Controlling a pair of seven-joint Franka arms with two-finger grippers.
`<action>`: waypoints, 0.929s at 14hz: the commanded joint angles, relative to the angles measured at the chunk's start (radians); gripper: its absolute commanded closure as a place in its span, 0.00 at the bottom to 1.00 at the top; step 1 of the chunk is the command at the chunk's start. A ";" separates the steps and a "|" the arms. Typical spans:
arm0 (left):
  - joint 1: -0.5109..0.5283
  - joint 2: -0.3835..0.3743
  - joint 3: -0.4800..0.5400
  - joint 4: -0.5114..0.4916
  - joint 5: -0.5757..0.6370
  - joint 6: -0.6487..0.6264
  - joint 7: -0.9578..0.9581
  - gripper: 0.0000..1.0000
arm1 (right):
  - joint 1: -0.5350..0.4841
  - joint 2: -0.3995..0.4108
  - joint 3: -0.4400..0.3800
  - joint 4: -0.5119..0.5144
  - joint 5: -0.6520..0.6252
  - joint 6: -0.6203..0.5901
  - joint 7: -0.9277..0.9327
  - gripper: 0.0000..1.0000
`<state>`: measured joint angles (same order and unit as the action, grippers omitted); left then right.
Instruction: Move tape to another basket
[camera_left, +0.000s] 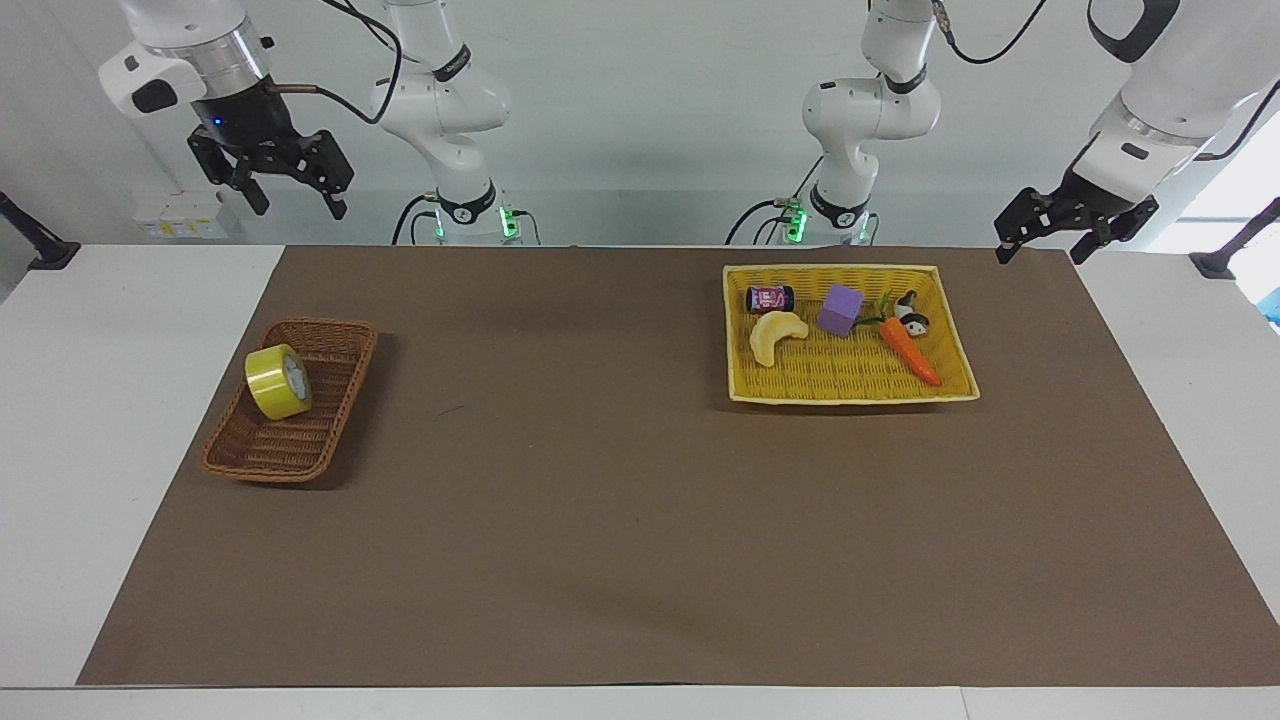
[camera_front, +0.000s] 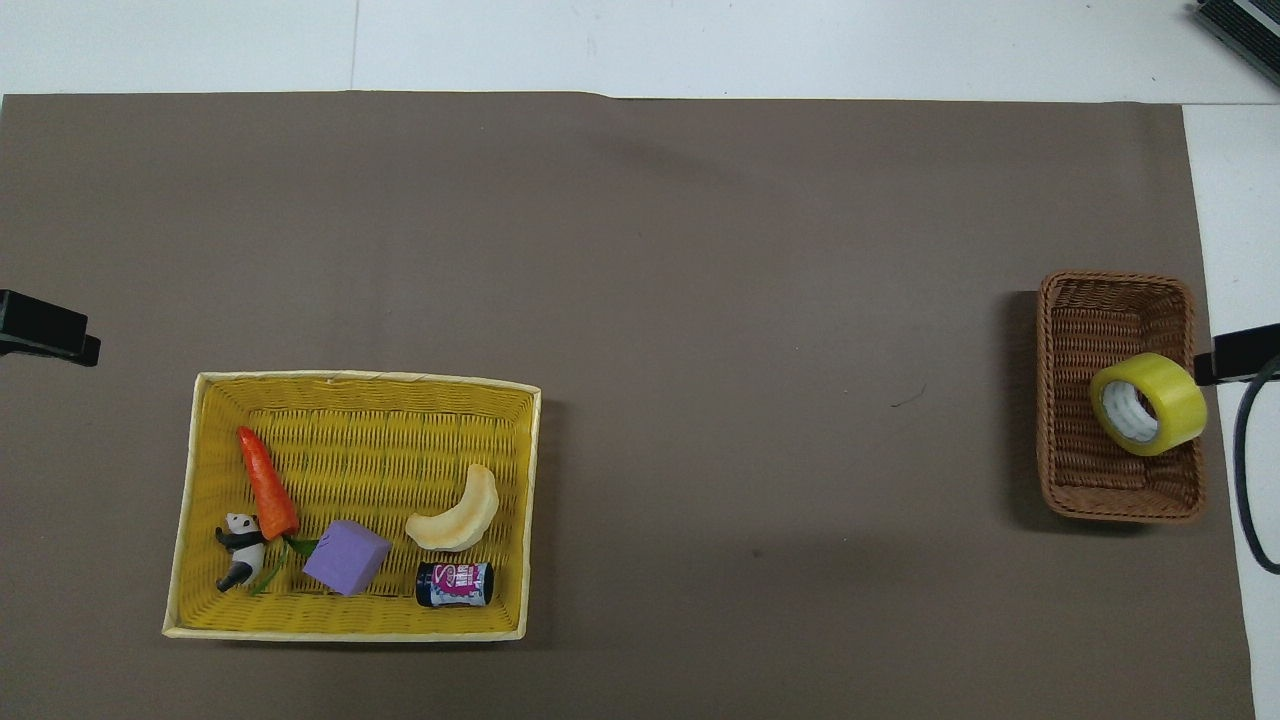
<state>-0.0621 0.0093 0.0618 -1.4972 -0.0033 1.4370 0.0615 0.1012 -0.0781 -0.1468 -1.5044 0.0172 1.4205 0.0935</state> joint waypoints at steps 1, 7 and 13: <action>-0.008 -0.003 0.007 0.014 0.011 -0.021 0.001 0.00 | -0.003 -0.019 0.009 -0.005 0.006 0.002 0.005 0.00; -0.010 -0.003 0.007 0.014 0.011 -0.021 0.001 0.00 | 0.020 -0.031 0.018 -0.037 -0.019 -0.023 -0.020 0.00; -0.010 -0.003 0.007 0.015 0.011 -0.021 0.001 0.00 | 0.008 -0.035 0.013 -0.056 -0.017 -0.023 -0.035 0.00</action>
<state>-0.0621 0.0093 0.0618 -1.4972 -0.0033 1.4370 0.0615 0.1213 -0.0898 -0.1374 -1.5332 0.0106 1.3983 0.0881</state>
